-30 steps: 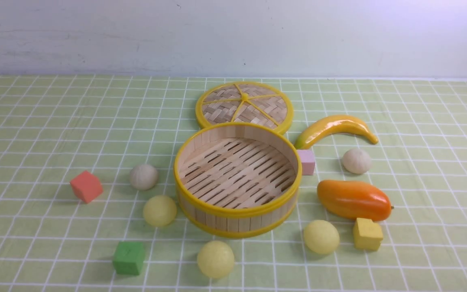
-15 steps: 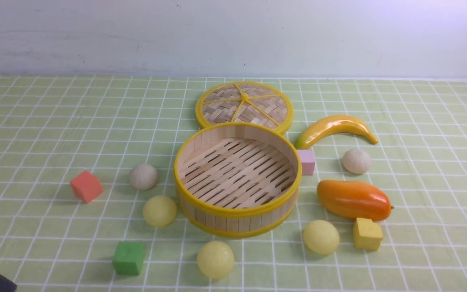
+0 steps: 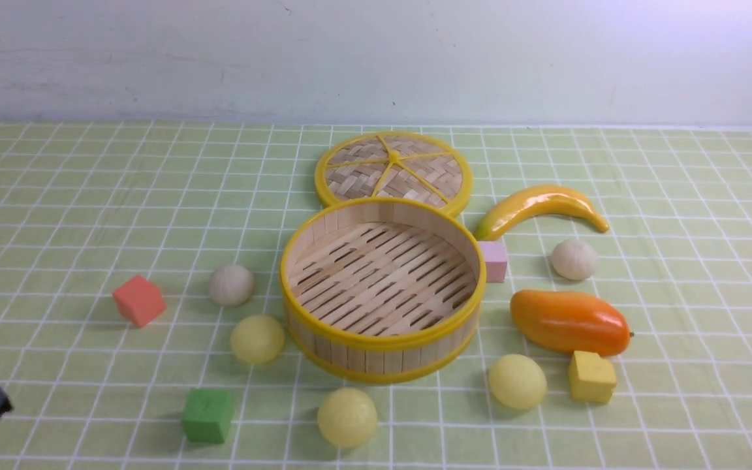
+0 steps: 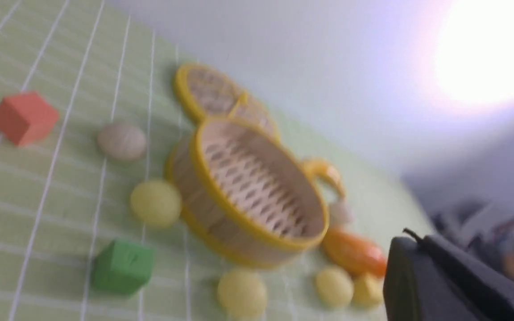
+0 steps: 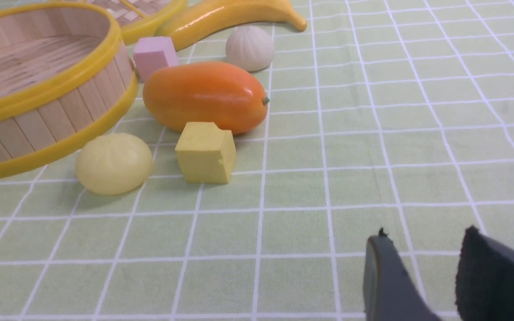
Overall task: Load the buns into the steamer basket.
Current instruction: Use the left arm to grab a steamed stuffed bun
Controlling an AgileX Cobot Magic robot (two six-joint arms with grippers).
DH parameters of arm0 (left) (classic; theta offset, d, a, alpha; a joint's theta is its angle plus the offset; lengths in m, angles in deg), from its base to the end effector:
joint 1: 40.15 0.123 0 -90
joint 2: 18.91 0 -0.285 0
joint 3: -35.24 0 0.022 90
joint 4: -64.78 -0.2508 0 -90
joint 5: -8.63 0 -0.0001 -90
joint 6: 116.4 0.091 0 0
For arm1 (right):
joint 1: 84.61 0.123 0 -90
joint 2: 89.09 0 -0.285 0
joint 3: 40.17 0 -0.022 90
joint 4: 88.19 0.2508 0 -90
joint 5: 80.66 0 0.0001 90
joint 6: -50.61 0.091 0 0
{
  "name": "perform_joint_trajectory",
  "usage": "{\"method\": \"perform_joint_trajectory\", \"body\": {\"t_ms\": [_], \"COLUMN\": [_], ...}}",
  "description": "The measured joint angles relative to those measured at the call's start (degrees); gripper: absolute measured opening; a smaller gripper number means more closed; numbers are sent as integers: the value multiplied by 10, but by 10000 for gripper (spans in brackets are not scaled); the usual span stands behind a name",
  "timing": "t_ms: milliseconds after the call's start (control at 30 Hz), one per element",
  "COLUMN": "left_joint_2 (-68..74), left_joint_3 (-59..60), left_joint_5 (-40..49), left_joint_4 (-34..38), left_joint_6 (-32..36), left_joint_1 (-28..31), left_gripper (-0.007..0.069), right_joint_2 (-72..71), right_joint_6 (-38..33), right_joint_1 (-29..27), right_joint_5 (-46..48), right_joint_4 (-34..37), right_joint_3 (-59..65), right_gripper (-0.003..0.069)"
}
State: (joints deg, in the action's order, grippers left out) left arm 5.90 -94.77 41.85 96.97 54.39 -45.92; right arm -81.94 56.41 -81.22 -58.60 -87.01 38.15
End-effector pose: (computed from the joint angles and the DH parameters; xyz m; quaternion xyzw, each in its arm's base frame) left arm 0.0591 -0.0327 0.3087 -0.1217 0.7741 -0.3306 0.5260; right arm 0.0521 0.0038 0.1727 0.0224 0.8063 0.0561 0.5885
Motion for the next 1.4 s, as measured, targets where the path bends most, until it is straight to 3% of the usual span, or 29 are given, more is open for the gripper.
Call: {"method": "perform_joint_trajectory", "body": {"t_ms": [133, 200, 433, 567, 667, 833, 1067, 1167, 1267, 1400], "left_joint_2": [206, 290, 567, 674, 726, 836, 927, 955, 976, 988], "left_joint_3": [-110, -148, -281, -372, -437, -542, -626, -653, -660, -660], "left_joint_5": [167, 191, 192, 196, 200, 205, 197, 192, 174, 159], "left_joint_4": [-51, -69, -94, -154, -199, -283, -290, -290, -290, -294], "left_joint_6": [61, 81, 132, 122, 92, 72, 76, 92, 106, 107], "left_joint_1": [0, 0, -18, -86, -104, -104, -81, -69, -69, -69], "left_gripper": [-13, -13, -13, -13, -13, -13, 1, 68, 195, 270], "right_joint_2": [0, 0, 0, 0, 0, 0, 0, 0, 0, 0], "right_joint_6": [0, 0, 0, 0, 0, 0, 0, 0, 0, 0], "right_joint_1": [0, 0, 0, 0, 0, 0, 0, 0, 0, 0], "right_joint_5": [0, 0, 0, 0, 0, 0, 0, 0, 0, 0], "right_joint_4": [0, 0, 0, 0, 0, 0, 0, 0, 0, 0], "right_joint_3": [0, 0, 0, 0, 0, 0, 0, 0, 0, 0], "right_gripper": [239, 239, 239, 239, 239, 239, 239, 239, 239, 239]}}
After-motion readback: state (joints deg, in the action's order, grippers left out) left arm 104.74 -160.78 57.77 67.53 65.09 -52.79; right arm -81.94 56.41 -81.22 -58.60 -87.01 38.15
